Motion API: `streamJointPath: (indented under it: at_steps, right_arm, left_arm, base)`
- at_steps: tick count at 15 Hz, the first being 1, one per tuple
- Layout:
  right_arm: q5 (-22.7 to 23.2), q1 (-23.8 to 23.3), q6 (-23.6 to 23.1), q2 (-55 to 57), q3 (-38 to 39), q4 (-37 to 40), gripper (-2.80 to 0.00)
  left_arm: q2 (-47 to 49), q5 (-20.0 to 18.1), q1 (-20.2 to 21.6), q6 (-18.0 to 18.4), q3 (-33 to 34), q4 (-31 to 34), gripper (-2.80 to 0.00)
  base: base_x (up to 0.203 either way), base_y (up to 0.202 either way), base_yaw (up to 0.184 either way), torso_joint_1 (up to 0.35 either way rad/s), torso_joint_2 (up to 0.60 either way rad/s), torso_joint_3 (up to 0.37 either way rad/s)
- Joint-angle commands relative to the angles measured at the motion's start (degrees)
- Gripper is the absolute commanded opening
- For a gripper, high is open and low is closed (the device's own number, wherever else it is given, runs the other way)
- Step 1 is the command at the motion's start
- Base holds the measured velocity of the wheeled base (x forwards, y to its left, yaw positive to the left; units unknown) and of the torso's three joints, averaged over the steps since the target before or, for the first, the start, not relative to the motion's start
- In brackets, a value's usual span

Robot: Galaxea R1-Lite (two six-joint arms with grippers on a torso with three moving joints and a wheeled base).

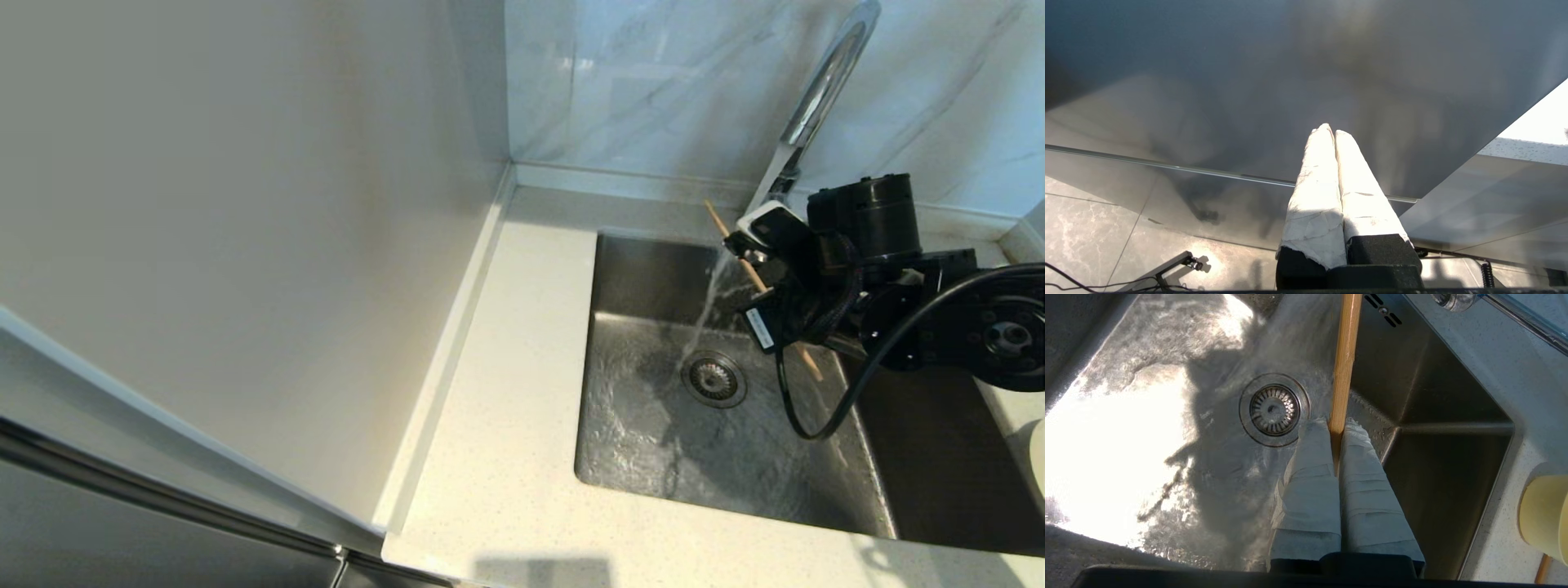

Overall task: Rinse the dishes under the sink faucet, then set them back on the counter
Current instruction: Rinse the chopsticks

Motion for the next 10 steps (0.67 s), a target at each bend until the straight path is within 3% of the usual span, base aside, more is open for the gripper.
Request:
streamJointPath:
  at_steps: [1, 5, 10]
  right_arm:
    - [-0.1, 0.0, -0.1, -0.8, 1.1, 0.0, -2.8]
    - [0.1, -0.3, -0.2, -8.0, 9.6, 0.3, -2.8]
    - [2.0, -8.3, -0.6, -15.6, 20.9, 0.9, -2.8]
  left_arm:
    - [0.0, 0.0, 0.0, 0.0, 0.0, 0.0, -2.8]
    - [0.0, 0.0, 0.0, 0.0, 0.0, 0.0, -2.8]
    - [0.1, 0.0, 0.0, 0.0, 0.0, 0.0, -2.8]
  base:
    - [0.0, 0.0, 0.0, 0.0, 0.0, 0.0]
    - [0.0, 0.0, 0.0, 0.0, 0.0, 0.0]
    - [0.0, 0.0, 0.0, 0.0, 0.0, 0.0]
